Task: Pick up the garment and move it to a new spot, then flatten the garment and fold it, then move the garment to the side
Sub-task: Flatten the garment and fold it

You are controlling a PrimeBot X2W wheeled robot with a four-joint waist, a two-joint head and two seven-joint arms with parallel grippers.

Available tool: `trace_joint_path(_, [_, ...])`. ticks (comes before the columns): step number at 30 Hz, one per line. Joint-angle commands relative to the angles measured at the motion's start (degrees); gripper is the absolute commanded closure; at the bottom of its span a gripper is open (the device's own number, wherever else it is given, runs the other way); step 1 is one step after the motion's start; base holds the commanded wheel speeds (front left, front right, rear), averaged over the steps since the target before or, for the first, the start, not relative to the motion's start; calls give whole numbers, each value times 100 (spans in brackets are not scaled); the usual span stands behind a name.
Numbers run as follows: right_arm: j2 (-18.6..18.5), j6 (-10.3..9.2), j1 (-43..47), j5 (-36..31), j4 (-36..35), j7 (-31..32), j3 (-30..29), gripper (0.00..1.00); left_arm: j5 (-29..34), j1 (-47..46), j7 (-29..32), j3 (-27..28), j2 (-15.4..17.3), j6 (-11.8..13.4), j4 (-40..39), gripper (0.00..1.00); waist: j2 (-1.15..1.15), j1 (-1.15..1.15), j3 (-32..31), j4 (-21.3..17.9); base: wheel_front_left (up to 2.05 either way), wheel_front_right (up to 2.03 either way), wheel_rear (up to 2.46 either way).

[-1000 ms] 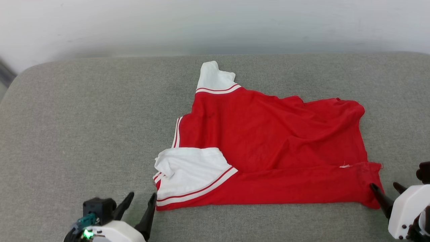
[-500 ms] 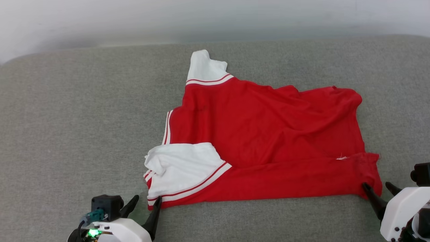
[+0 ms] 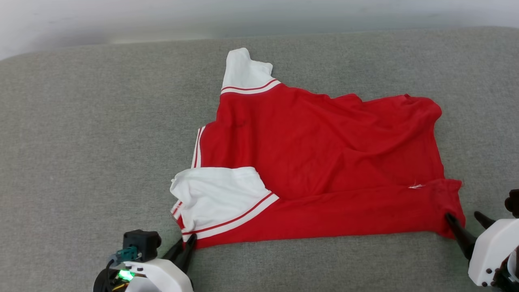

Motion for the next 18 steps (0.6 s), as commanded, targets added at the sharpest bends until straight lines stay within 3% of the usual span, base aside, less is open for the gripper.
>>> trace_joint_path(1, [-62,-4,-61,-57,39,23,-28,0,-31,77,53,-90,-66,-39,116,100,0,0,-44,67,0,0,0])
trace_joint_path(8, [-122,-3,-125,-324,425,156,-69,0,18,89,-347,-9,-49,-79,-290,100,0,0,-121,330,0,0,0])
trace_joint_path(18, [121,-4,-295,-700,1251,401,-238,0,156,258,-481,-77,109,-72,-1043,100,0,0,-18,638,0,0,0])
